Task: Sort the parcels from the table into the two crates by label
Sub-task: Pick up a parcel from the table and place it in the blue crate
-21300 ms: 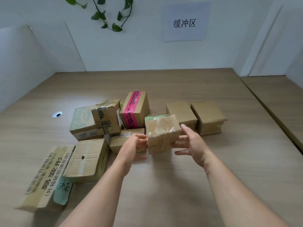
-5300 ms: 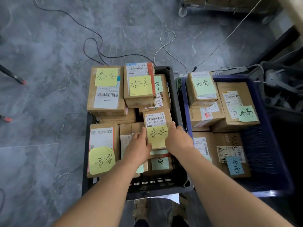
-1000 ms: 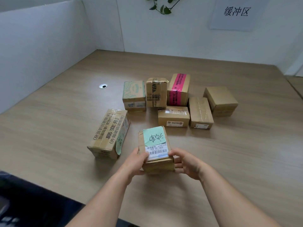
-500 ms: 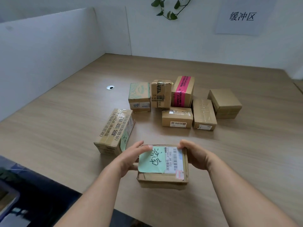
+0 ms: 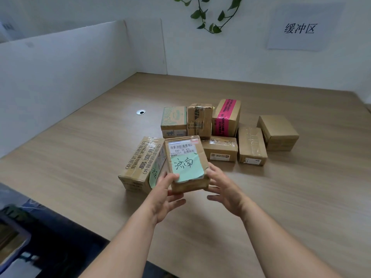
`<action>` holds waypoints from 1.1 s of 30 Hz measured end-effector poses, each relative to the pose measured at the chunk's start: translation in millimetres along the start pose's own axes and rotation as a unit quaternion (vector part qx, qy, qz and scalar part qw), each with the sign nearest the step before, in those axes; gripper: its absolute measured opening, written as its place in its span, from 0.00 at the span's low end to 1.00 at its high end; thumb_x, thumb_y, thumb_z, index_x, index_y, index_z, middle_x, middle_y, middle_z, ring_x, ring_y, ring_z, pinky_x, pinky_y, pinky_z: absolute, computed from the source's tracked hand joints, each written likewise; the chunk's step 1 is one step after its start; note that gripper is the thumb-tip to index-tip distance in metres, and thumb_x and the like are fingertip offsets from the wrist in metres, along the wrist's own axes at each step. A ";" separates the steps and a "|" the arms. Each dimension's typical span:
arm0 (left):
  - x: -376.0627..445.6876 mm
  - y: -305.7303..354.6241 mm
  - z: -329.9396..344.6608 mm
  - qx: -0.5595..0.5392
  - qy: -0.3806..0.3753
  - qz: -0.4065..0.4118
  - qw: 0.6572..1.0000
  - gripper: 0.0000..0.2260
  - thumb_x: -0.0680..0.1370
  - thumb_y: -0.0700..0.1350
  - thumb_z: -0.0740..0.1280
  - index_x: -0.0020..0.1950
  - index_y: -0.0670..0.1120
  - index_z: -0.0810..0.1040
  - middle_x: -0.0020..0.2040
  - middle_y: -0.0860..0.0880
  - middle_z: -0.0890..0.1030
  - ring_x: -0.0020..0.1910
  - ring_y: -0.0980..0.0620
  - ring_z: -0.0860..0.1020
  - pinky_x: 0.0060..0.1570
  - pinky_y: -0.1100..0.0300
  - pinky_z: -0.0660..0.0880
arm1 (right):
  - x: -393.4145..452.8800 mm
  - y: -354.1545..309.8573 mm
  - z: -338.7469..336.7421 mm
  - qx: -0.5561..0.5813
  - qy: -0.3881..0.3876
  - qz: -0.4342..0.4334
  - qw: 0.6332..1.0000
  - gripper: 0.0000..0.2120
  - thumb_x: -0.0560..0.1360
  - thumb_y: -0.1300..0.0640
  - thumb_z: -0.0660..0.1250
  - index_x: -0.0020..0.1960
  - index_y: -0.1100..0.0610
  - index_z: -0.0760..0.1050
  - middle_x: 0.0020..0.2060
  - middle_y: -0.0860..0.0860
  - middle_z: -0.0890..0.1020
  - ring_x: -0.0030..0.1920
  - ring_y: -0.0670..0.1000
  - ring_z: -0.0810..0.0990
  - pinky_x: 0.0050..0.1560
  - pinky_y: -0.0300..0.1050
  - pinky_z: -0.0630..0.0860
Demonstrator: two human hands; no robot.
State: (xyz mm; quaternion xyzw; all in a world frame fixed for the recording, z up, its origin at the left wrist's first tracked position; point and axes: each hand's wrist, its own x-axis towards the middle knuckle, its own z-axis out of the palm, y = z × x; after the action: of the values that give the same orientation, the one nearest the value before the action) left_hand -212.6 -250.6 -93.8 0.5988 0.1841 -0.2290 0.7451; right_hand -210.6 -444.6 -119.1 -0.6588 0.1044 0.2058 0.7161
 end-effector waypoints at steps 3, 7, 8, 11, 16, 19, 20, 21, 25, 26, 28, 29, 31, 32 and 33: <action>-6.0 0.5 2.7 0.026 -0.001 0.008 1.000 0.18 0.77 0.47 0.65 0.67 0.52 0.71 0.54 0.39 0.76 0.48 0.41 0.77 0.50 0.49 0.80 | -1.2 -6.1 6.2 0.004 -0.008 -0.025 1.000 0.43 0.57 0.34 0.70 0.70 0.42 0.67 0.59 0.50 0.80 0.59 0.55 0.77 0.55 0.49 0.72; -13.5 1.5 -8.2 0.047 -0.013 0.015 0.999 0.18 0.78 0.46 0.64 0.68 0.52 0.71 0.54 0.40 0.76 0.49 0.42 0.77 0.53 0.49 0.78 | -3.9 -10.5 6.9 -0.001 -0.032 -0.055 0.998 0.44 0.55 0.42 0.73 0.70 0.42 0.67 0.57 0.49 0.81 0.56 0.52 0.79 0.54 0.48 0.71; -15.8 1.3 -11.6 0.053 -0.013 0.019 0.998 0.18 0.78 0.46 0.64 0.68 0.52 0.71 0.53 0.41 0.77 0.49 0.42 0.77 0.54 0.49 0.78 | -3.7 -10.9 8.6 -0.002 -0.041 -0.059 0.997 0.44 0.55 0.44 0.72 0.70 0.42 0.66 0.56 0.49 0.82 0.53 0.51 0.80 0.53 0.47 0.72; -26.4 3.3 -24.5 0.066 -0.003 0.033 0.997 0.20 0.78 0.45 0.64 0.70 0.53 0.69 0.52 0.42 0.78 0.50 0.43 0.78 0.52 0.50 0.79 | -1.0 -12.7 19.9 -0.009 -0.068 -0.068 0.995 0.44 0.55 0.48 0.72 0.71 0.42 0.66 0.55 0.50 0.83 0.49 0.50 0.82 0.54 0.47 0.75; -42.4 4.3 -60.4 0.110 0.012 0.049 0.993 0.32 0.67 0.52 0.68 0.72 0.57 0.66 0.54 0.42 0.78 0.51 0.44 0.78 0.50 0.51 0.79 | 0.7 -18.6 51.3 -0.015 -0.096 -0.072 0.993 0.38 0.60 0.59 0.69 0.69 0.45 0.66 0.53 0.55 0.83 0.45 0.49 0.83 0.50 0.44 0.80; -54.1 1.9 -87.4 0.150 0.023 0.077 0.985 0.34 0.65 0.58 0.69 0.71 0.58 0.65 0.56 0.49 0.81 0.55 0.49 0.79 0.57 0.50 0.76 | 2.2 -21.8 71.3 -0.031 -0.116 -0.069 0.990 0.39 0.61 0.61 0.70 0.70 0.46 0.66 0.53 0.60 0.84 0.47 0.53 0.83 0.50 0.46 0.81; -59.3 2.0 -98.2 0.158 0.032 0.091 0.983 0.36 0.65 0.61 0.70 0.72 0.59 0.65 0.58 0.51 0.81 0.57 0.51 0.79 0.59 0.50 0.75 | 3.0 -22.4 79.0 -0.036 -0.126 -0.067 0.989 0.39 0.62 0.62 0.70 0.71 0.46 0.65 0.53 0.61 0.84 0.48 0.54 0.83 0.51 0.48 0.81; -64.6 2.1 -110.4 0.162 0.044 0.108 0.980 0.38 0.63 0.64 0.70 0.72 0.59 0.64 0.59 0.53 0.81 0.58 0.52 0.78 0.60 0.50 0.74 | 4.3 -23.2 87.5 -0.041 -0.137 -0.064 0.988 0.40 0.62 0.62 0.70 0.71 0.45 0.65 0.53 0.62 0.84 0.49 0.56 0.83 0.53 0.49 0.81; -91.0 3.7 -163.6 0.170 0.119 0.176 0.962 0.35 0.61 0.68 0.68 0.67 0.64 0.68 0.63 0.55 0.77 0.62 0.55 0.75 0.61 0.53 0.73 | 8.2 -28.9 135.8 -0.050 -0.169 -0.064 0.982 0.39 0.62 0.63 0.70 0.70 0.44 0.65 0.54 0.60 0.84 0.53 0.58 0.83 0.60 0.54 0.79; -98.9 3.5 -177.2 0.181 0.135 0.184 0.957 0.33 0.62 0.67 0.69 0.66 0.65 0.68 0.63 0.55 0.77 0.62 0.56 0.75 0.62 0.54 0.73 | 9.4 -29.7 151.1 -0.052 -0.176 -0.063 0.981 0.39 0.62 0.63 0.70 0.70 0.44 0.66 0.54 0.59 0.84 0.55 0.58 0.83 0.59 0.54 0.79; -115.3 1.2 -205.5 0.207 0.155 0.196 0.946 0.28 0.69 0.61 0.72 0.68 0.63 0.67 0.63 0.55 0.76 0.62 0.58 0.75 0.60 0.60 0.72 | 11.9 -29.0 185.0 -0.056 -0.194 -0.060 0.978 0.39 0.61 0.63 0.70 0.70 0.45 0.67 0.55 0.55 0.84 0.55 0.55 0.84 0.53 0.49 0.81; -123.6 -0.9 -220.8 0.217 0.162 0.200 0.942 0.27 0.73 0.58 0.71 0.70 0.60 0.67 0.63 0.55 0.76 0.61 0.59 0.74 0.59 0.64 0.71 | 13.9 -27.5 203.3 -0.063 -0.203 -0.061 0.975 0.39 0.61 0.62 0.69 0.70 0.46 0.67 0.55 0.53 0.84 0.54 0.53 0.84 0.49 0.45 0.81; -140.9 -5.2 -253.6 0.226 0.180 0.198 0.937 0.28 0.73 0.57 0.71 0.71 0.58 0.68 0.63 0.57 0.77 0.61 0.60 0.75 0.60 0.64 0.71 | 16.4 -23.8 241.6 -0.081 -0.221 -0.057 0.970 0.40 0.60 0.62 0.70 0.72 0.48 0.67 0.55 0.52 0.84 0.52 0.51 0.85 0.45 0.43 0.80; -149.2 -8.4 -269.8 0.226 0.187 0.200 0.935 0.30 0.70 0.60 0.71 0.71 0.58 0.69 0.63 0.58 0.77 0.61 0.60 0.75 0.63 0.60 0.71 | 16.7 -21.6 260.3 -0.088 -0.231 -0.051 0.968 0.41 0.60 0.61 0.71 0.72 0.48 0.66 0.54 0.54 0.84 0.51 0.52 0.85 0.46 0.44 0.81; -156.5 -12.3 -285.4 0.222 0.194 0.202 0.934 0.31 0.68 0.62 0.71 0.70 0.59 0.70 0.62 0.60 0.78 0.62 0.61 0.75 0.65 0.55 0.71 | 16.6 -18.8 278.1 -0.093 -0.244 -0.043 0.964 0.43 0.59 0.60 0.72 0.72 0.48 0.65 0.54 0.55 0.84 0.52 0.54 0.85 0.48 0.46 0.81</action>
State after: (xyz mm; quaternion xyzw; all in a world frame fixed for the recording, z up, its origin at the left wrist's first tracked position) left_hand -349.1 44.8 -79.3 0.8065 0.1444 0.0118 0.5732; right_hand -221.4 -168.6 -78.5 -0.6563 -0.1212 0.3380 0.6636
